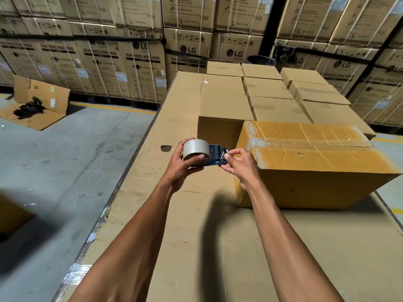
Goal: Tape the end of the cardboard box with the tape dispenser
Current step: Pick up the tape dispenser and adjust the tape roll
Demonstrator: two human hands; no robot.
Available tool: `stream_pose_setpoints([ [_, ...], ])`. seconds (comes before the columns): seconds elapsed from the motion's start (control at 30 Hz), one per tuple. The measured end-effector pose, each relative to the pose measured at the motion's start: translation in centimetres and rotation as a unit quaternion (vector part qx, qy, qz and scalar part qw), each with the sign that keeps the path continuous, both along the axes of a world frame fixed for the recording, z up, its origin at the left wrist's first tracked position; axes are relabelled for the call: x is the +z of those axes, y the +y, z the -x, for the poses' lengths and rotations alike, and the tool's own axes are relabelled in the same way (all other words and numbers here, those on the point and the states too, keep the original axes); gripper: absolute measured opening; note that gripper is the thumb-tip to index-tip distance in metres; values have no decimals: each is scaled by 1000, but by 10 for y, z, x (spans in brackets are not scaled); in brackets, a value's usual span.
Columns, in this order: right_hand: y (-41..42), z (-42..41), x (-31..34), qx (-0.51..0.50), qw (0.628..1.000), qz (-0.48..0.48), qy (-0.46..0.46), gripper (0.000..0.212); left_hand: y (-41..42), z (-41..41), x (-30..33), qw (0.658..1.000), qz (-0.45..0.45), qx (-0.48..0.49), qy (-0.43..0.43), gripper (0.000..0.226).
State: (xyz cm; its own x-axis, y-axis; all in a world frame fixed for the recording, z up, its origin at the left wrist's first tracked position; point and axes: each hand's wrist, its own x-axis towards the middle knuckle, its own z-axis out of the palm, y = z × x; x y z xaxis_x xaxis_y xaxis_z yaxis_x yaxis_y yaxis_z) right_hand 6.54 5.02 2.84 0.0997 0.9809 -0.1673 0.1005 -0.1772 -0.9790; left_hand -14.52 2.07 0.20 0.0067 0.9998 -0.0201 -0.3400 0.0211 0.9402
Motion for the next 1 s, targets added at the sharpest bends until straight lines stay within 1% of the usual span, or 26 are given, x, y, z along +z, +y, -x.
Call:
stream_pose_setpoints([
  [0.1,0,-2,0,1,994,-50,-102,6,0,-2,0,1000,1,2,3,71],
  [0.17,-1,-2,1,3,985,-73,-157,6,0,-3,0,1000,0,2,6,71],
  [0.3,-1,-2,2,10,971,-78,-226,10,-1,-3,0,1000,2,2,16,71],
  [0.47,2,3,1,27,961,-50,-269,16,-2,-5,0,1000,13,5,22,70],
  [0.6,3,6,-1,30,960,-46,-274,15,-2,-4,0,999,20,8,33,72],
  [0.67,4,6,-1,27,959,-46,-279,15,-2,-3,-1,999,25,8,40,77],
  [0.77,6,6,2,20,961,-38,-272,18,-1,-2,-2,999,28,7,39,81],
  [0.87,5,5,4,13,972,-23,-233,15,1,-2,-3,999,20,4,30,80],
  [1.0,5,3,8,8,990,8,-138,18,3,-4,-7,1000,17,-12,13,85],
])
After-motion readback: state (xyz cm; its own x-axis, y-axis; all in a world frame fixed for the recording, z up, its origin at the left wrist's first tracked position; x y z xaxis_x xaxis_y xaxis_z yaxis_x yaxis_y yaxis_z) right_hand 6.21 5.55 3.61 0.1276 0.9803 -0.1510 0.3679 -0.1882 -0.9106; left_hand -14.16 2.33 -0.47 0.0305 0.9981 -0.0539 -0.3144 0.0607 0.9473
